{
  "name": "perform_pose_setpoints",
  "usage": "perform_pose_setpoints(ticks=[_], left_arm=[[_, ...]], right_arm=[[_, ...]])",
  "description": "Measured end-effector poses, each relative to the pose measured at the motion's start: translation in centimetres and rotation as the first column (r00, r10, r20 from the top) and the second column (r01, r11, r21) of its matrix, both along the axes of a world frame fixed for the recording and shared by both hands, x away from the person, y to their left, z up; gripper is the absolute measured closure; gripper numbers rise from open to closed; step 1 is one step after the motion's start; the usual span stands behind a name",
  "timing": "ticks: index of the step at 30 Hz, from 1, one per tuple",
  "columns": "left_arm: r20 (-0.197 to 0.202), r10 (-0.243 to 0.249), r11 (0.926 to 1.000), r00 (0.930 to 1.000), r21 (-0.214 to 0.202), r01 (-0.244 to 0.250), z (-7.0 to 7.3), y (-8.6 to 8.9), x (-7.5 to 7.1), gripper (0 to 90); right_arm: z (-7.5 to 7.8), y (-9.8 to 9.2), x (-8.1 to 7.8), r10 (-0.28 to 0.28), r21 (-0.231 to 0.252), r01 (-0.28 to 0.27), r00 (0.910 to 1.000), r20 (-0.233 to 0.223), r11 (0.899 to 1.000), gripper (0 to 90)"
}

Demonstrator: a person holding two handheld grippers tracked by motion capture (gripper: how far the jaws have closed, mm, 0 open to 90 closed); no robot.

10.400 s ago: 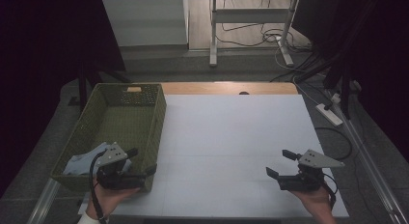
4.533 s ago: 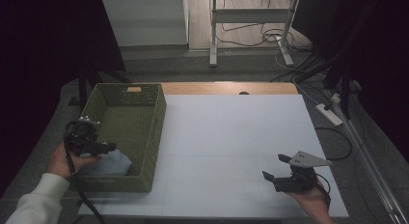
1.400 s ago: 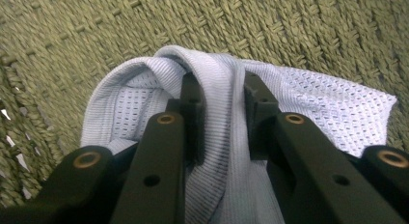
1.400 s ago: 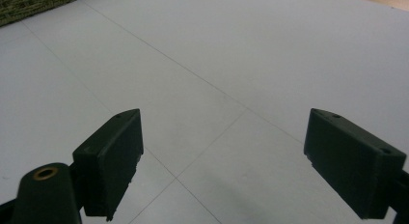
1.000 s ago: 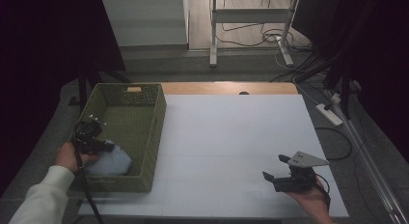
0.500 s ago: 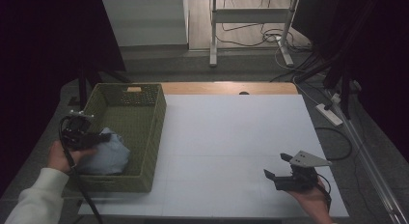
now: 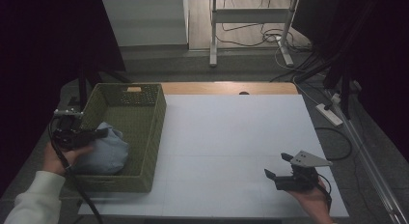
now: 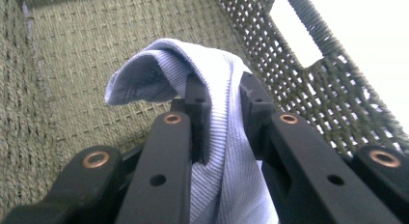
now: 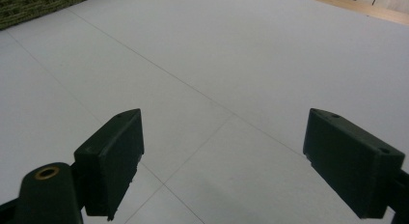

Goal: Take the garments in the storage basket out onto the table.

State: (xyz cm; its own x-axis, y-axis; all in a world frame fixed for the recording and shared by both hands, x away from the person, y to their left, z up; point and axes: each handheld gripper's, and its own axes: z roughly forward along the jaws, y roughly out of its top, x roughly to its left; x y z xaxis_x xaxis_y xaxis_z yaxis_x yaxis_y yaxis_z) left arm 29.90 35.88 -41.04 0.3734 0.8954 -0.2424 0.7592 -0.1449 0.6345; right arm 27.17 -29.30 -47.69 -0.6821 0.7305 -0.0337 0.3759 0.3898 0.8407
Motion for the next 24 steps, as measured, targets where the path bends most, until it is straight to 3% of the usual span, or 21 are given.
perform_pose_setpoints(ticks=[15, 24], left_arm=[[0.102, 0.03, 0.9965, 0.9943, -0.081, -0.022, 1.5, 0.4, -1.0, 77.6], [0.147, 0.04, 0.995, 0.9884, -0.096, -0.026, 2.4, 0.2, -1.4, 77.6]], right_arm=[[0.0, -0.1, 0.0, -0.008, 0.002, 0.008, 1.0, 0.002, 1.0, 14.6], [0.0, -0.2, 0.0, -0.01, 0.001, 0.01, 0.9999, 0.001, 1.0, 14.6]])
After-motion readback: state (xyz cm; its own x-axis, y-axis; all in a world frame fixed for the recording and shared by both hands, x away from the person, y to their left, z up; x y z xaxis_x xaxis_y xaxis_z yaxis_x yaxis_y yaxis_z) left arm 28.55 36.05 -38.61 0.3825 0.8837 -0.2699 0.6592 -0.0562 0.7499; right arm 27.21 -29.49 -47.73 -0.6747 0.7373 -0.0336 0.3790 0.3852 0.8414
